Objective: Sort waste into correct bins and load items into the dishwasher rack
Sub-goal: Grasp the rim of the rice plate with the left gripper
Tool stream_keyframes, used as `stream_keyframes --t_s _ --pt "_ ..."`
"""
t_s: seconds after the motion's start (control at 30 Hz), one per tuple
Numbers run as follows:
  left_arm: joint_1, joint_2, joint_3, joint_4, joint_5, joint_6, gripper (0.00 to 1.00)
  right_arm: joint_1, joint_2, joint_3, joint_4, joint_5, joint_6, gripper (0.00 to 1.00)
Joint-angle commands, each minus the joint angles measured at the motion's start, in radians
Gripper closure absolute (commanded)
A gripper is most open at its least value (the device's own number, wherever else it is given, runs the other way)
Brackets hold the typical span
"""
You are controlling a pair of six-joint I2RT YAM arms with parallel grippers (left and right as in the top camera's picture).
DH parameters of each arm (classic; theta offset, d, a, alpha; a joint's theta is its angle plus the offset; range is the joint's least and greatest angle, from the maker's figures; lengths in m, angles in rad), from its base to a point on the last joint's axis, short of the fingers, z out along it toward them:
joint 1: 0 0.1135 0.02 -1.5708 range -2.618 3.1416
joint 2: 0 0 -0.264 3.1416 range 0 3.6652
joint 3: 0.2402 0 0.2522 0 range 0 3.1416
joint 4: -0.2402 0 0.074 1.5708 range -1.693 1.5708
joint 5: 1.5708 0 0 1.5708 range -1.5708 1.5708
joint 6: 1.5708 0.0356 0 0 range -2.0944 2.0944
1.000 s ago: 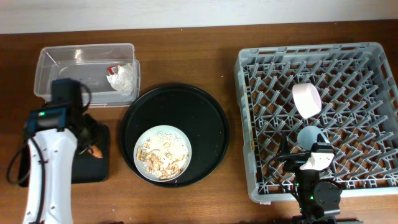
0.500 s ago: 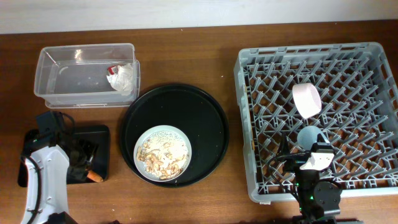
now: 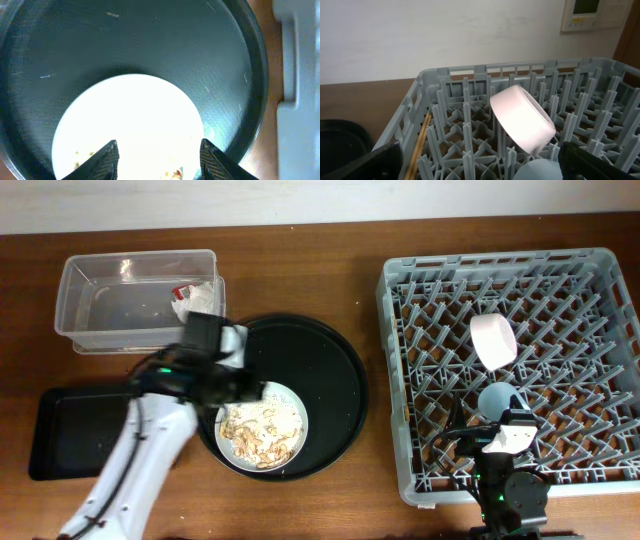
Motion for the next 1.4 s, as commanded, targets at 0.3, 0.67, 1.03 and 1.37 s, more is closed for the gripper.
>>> stream_keyframes --t_s 0.3,0.67,1.03,1.37 --pt "-0.393 0.292 0.006 -0.016 -0.095 0.061 0.63 -0.005 -0.007 -0.005 -0.008 0.001 -0.004 0.02" --pt "-0.443 0.332 -0.030 -0.018 -0.151 0.042 0.76 -0.005 -0.007 -0.005 -0.008 0.002 -0.004 0.02" --pt "-0.443 0.333 -0.063 0.009 -0.182 0.013 0.76 -0.005 -0.007 -0.005 -0.008 0.001 -0.004 0.02" --pt "-0.443 0.362 -0.089 0.039 -0.164 -0.048 0.99 -0.005 -0.007 -0.005 -0.008 0.001 -0.004 0.02"
